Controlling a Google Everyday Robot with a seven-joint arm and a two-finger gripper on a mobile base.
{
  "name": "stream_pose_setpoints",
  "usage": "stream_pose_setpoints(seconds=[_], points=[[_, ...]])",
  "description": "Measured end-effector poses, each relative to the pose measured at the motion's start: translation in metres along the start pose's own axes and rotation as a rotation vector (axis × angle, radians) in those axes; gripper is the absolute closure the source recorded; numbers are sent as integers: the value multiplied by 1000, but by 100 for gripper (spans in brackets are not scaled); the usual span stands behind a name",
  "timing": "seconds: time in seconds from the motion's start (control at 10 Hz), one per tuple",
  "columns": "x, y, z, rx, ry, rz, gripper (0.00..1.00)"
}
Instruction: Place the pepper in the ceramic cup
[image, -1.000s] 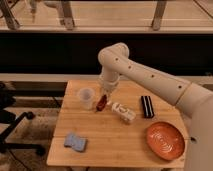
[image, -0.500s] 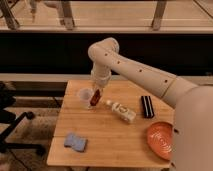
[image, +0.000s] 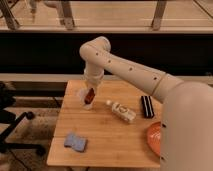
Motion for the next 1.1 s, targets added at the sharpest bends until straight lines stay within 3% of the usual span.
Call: stream_pose_setpoints(seconds=[1.1], points=[[-3, -22, 27, 2, 40, -38, 97]])
